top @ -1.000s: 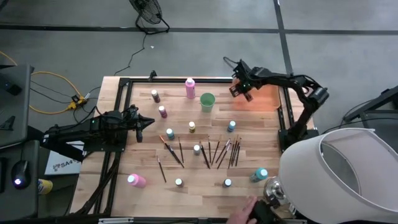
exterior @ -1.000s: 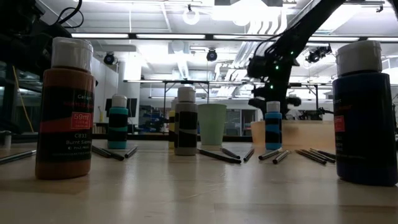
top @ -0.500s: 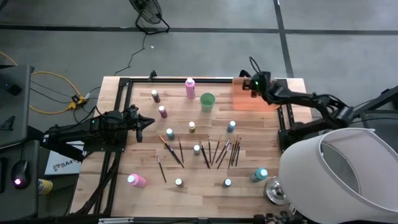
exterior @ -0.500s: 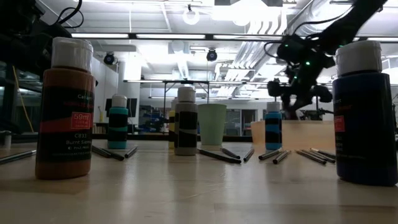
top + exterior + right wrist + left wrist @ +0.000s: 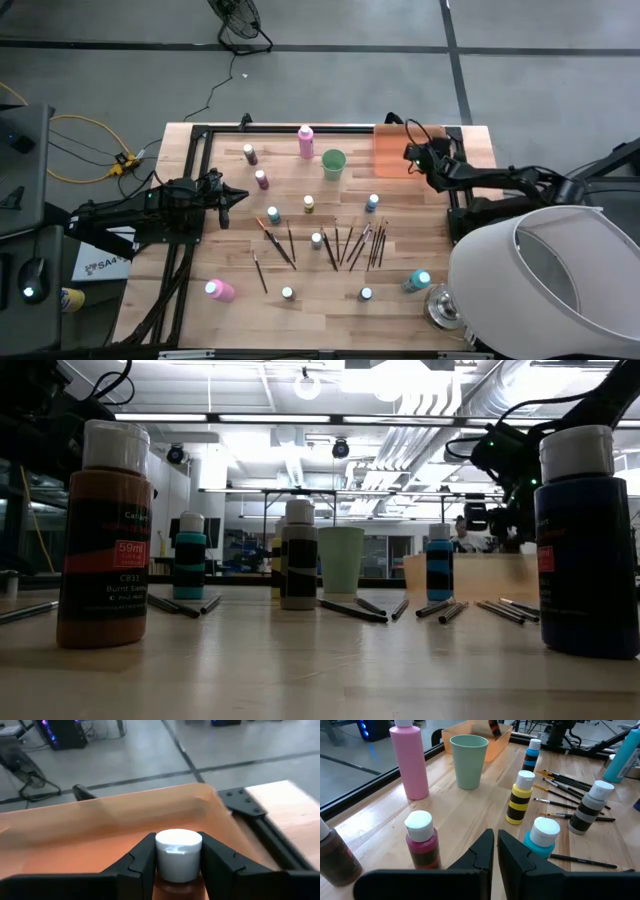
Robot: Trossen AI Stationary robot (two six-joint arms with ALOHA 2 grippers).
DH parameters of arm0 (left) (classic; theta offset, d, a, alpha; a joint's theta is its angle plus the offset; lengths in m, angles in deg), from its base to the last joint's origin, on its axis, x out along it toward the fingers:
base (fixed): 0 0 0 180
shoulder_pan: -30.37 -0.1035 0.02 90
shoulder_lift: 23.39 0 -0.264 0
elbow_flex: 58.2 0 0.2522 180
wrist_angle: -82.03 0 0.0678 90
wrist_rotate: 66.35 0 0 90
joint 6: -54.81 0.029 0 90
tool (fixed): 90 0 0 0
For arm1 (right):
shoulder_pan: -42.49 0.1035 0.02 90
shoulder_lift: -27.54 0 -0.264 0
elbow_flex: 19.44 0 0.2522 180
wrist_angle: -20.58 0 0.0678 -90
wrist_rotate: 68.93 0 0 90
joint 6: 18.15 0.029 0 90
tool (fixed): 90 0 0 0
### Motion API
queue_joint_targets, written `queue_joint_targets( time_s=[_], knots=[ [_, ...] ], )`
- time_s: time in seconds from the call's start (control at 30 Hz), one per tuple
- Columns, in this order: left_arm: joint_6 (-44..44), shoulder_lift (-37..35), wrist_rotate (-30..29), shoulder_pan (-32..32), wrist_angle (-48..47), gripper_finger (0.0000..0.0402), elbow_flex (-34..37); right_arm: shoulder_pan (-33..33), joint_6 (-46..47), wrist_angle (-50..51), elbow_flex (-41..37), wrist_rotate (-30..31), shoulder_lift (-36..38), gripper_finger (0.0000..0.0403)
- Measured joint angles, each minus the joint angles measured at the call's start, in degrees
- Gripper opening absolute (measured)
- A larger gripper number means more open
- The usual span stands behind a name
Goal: Pick & Place Paint Supplies
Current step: Put the middle small brown paint bottle into the orange bin, then put the right small blue paint bottle into the orange bin
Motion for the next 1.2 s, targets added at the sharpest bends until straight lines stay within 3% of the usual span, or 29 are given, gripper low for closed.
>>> queue_joint_targets(
  time_s=[0.4, 0.67, 0.93, 1.2],
  knots=[
    [0.0, 0.0, 0.0, 0.0, 0.0, 0.0022, 0.0, 5.0, 4.4, 0.0, -4.9, 11.6, 0.3, 0.0117],
    [0.0, 0.0, 0.0, 0.0, 0.0, 0.0022, 0.0, 6.6, 6.3, 0.0, -7.0, 11.8, 0.3, 0.0144],
    [0.0, 0.0, 0.0, 0.0, 0.0, 0.0022, 0.0, 8.2, 6.0, 0.1, -7.1, 11.0, 0.3, 0.0141],
    [0.0, 0.0, 0.0, 0.0, 0.0, 0.0022, 0.0, 8.5, 2.9, 0.0, -7.1, 4.8, 0.3, 0.0165]
  ],
)
